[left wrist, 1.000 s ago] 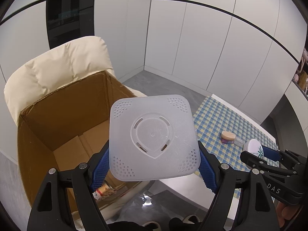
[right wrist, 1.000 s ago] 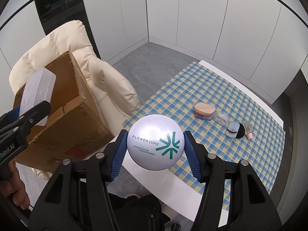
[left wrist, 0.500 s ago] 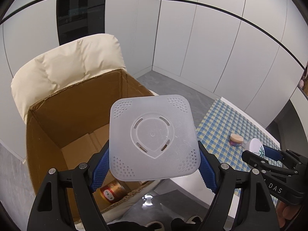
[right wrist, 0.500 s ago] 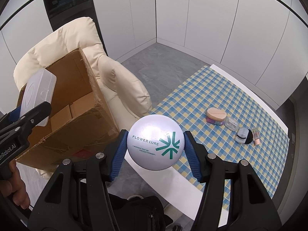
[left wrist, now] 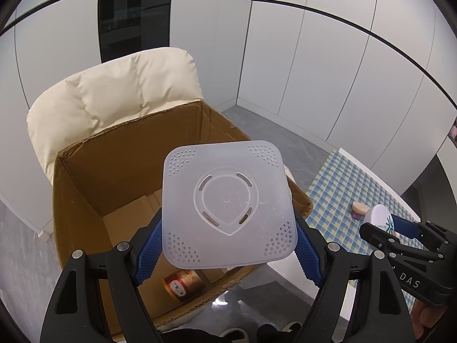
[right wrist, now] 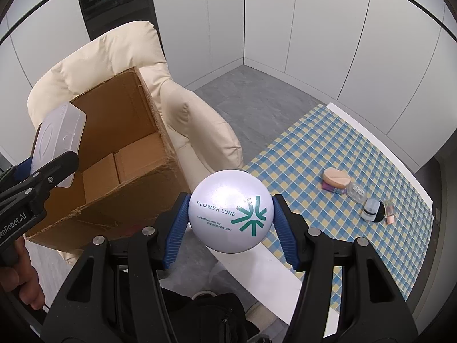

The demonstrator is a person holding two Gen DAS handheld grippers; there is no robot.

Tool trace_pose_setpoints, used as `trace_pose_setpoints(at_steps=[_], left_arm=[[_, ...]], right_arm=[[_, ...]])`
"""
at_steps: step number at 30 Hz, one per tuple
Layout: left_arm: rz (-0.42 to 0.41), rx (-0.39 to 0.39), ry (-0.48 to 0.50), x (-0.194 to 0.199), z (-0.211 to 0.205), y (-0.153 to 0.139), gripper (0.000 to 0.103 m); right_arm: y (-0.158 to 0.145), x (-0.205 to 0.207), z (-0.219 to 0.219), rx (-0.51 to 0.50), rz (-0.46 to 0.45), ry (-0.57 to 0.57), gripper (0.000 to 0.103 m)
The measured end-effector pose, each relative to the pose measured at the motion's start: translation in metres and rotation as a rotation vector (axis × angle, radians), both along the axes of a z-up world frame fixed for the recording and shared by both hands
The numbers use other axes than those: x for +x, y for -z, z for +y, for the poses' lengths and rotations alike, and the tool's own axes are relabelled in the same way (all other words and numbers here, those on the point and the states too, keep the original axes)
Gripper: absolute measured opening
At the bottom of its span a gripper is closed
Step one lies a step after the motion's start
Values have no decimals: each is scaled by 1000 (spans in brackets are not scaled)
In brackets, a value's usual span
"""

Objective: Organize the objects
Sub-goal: 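Lower the clear case into the box and open the left tool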

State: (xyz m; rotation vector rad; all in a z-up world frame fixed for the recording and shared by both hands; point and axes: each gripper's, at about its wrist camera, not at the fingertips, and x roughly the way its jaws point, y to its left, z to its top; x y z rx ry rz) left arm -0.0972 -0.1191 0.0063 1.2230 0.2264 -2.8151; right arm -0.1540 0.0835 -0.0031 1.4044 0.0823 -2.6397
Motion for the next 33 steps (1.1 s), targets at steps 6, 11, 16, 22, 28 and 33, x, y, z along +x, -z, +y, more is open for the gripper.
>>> trace_pose_setpoints(at_steps=[6, 11, 16, 22, 28, 33], left_arm=[[-1, 2, -19, 1, -10, 1, 81], [-1, 1, -32, 2, -19, 1, 81], [-5, 1, -45, 4, -27, 3, 81], [-16, 4, -59, 6, -37, 6, 81], [-22, -4, -75, 10, -47, 8, 81], [-42, -1, -84, 10, -57, 12, 81]], right_arm=[[0, -1, -11, -2, 0, -19, 60], [0, -2, -19, -1, 3, -33, 60], [0, -3, -28, -2, 5, -49, 60], [0, -3, -40, -3, 10, -69, 60], [-1, -4, -55, 0, 13, -98, 60], [-1, -5, -66, -1, 15, -117, 60]])
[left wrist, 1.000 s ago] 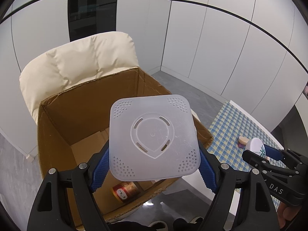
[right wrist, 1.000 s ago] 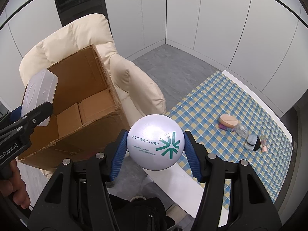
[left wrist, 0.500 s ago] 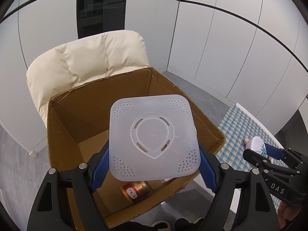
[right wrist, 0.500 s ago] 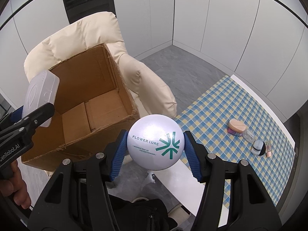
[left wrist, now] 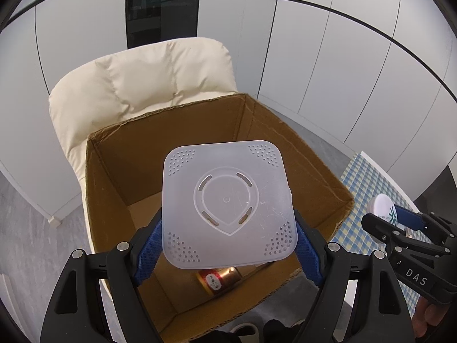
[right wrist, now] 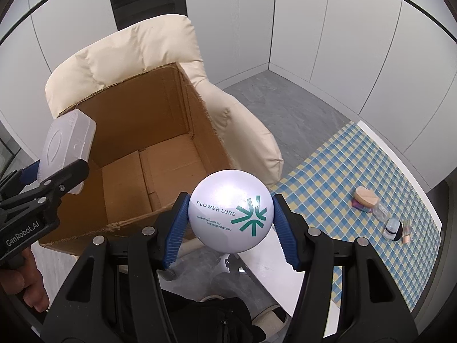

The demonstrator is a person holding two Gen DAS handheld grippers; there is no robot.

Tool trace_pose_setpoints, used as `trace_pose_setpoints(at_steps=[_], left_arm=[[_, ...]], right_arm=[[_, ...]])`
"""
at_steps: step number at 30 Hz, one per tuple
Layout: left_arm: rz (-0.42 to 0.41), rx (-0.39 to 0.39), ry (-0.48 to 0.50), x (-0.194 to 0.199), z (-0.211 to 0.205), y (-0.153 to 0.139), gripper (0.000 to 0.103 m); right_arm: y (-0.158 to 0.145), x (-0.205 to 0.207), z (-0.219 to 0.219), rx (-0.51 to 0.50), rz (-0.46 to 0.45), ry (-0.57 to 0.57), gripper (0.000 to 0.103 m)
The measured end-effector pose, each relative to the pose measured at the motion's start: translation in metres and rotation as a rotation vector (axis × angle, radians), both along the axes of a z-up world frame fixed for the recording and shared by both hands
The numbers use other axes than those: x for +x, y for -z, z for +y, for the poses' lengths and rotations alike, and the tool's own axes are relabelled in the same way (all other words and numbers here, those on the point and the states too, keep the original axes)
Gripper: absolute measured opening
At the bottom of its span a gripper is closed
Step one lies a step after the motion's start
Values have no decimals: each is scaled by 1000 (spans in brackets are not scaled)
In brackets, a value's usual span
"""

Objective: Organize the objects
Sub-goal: 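Lower the clear case into the box and open the left tool, then lower the white compact into the box and open the right tool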

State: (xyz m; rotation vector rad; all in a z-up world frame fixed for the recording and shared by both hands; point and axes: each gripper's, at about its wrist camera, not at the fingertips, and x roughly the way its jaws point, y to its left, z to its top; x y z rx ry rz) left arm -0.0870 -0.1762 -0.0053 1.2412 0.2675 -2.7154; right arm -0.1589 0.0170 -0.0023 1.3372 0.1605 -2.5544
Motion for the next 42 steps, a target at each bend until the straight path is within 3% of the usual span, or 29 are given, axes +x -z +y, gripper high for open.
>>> trace_pose_setpoints(at_steps=[12, 17, 20, 23, 42], left_arm=[[-53, 35, 20, 3, -13, 12, 82], [-58, 25, -9, 4, -23, 12, 91], [-48, 0, -36, 7, -29, 11, 102], [-25, -37, -73, 11, -36, 6, 103], [-27, -42, -143, 31, -72, 4, 103]], right_arm=[[0, -1, -27, 0, 6, -50, 60], [1, -1, -38, 0, 6, -69, 60], [1, -1, -45, -2, 4, -79, 60], [2, 0, -53, -1, 5, -92, 60], [3, 2, -101, 1, 0, -168, 60]])
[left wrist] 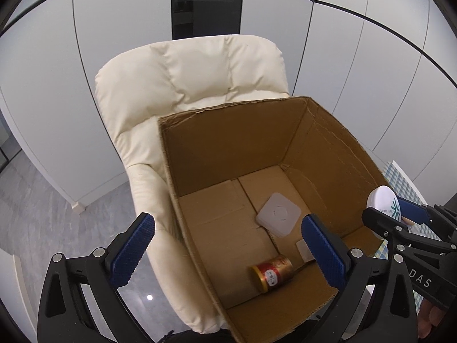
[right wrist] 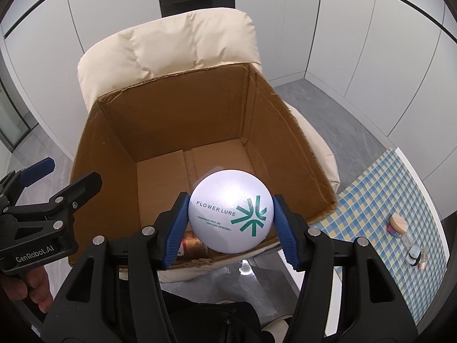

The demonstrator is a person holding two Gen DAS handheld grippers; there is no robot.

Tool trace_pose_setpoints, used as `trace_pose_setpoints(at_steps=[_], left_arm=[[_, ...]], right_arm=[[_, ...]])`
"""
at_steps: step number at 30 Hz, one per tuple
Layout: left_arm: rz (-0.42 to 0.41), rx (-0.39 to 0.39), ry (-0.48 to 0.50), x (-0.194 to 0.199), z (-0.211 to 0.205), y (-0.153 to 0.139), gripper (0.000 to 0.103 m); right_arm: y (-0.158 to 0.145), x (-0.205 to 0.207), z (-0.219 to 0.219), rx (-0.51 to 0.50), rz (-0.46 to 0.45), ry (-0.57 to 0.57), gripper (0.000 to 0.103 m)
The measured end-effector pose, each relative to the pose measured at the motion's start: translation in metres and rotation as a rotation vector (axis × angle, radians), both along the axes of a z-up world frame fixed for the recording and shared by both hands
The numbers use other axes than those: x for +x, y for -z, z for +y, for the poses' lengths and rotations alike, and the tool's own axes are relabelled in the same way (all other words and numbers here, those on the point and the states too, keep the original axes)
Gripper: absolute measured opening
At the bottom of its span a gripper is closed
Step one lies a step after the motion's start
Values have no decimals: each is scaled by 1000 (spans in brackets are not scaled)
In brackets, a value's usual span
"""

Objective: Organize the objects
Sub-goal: 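Lower the white compact into the box and open the right tool, then withdraw both open tools up out of the box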

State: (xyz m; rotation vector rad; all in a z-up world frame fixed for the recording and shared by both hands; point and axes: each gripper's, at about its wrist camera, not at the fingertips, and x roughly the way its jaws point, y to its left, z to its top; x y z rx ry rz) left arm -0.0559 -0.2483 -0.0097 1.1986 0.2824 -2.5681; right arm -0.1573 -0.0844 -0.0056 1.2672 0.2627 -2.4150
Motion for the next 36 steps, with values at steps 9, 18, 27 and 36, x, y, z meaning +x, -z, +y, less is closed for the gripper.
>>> trace_pose_setpoints(at_steps=[9, 18, 27, 36], left_arm=[[2, 10, -31, 9, -19, 1, 103], [3, 9, -53, 17, -32, 1, 103], [2, 9, -50, 17, -32, 0, 103], [0, 4, -39, 13, -27, 1, 103]], right_arm=[[0, 2, -23, -1, 1, -32, 60], [2, 4, -41, 0, -1, -58, 60], [1, 2, -41, 7, 17, -30, 81], [1, -4, -30, 11, 30, 13, 100]])
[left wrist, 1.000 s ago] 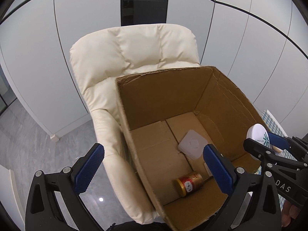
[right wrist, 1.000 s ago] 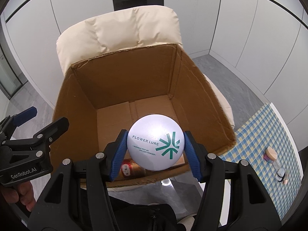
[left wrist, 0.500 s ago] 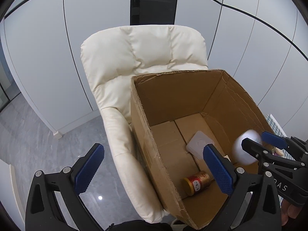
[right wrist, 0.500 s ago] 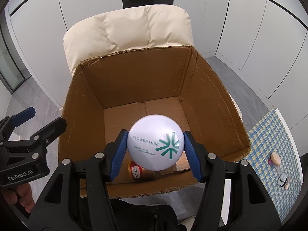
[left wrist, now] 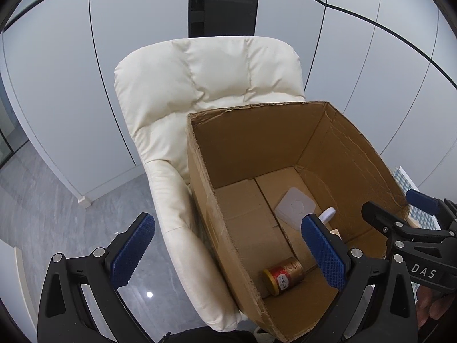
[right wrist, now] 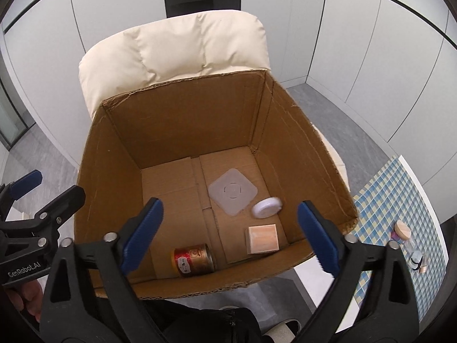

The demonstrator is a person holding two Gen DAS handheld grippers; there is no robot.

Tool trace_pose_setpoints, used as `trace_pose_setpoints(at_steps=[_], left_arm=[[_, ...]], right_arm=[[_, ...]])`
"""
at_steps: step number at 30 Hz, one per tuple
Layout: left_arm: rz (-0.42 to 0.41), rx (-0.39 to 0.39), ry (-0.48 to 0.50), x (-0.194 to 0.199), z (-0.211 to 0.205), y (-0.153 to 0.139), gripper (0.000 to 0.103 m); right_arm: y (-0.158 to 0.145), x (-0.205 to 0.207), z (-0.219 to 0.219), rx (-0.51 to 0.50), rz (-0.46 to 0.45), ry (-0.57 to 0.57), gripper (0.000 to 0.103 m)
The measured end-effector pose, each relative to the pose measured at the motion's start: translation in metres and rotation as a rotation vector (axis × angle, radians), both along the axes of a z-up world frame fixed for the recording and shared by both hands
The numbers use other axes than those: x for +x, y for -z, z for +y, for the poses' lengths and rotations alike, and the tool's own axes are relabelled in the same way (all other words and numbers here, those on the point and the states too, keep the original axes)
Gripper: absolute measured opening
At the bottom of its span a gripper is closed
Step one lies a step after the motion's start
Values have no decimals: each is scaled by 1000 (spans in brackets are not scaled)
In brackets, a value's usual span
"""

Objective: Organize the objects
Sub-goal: 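Withdraw both open tools up out of the box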

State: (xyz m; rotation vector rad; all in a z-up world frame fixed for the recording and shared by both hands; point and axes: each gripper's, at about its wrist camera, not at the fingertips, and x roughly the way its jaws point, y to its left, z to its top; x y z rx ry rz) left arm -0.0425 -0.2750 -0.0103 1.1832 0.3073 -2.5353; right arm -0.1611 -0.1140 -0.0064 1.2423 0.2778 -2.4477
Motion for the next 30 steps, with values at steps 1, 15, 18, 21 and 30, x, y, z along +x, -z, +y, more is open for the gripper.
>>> trace_pose_setpoints(at_steps=[1, 15, 18, 21, 30], left_arm=[[0, -1, 2, -1, 1, 0, 103], [1, 2, 35, -16, 21, 1, 103], [-1, 4, 40, -18, 25, 1, 103], [3, -4, 44, -19, 29, 1, 103], [-8, 4, 67, -26, 40, 5, 103]], right_arm=[[-1, 0, 1, -1, 5, 3, 101], [-2, -4, 33, 2, 16, 52, 101], [-3, -5, 41, -1, 15, 63, 101], [-2, -6, 46, -2, 14, 71, 101], [-3, -8, 63, -10, 11, 101, 101]])
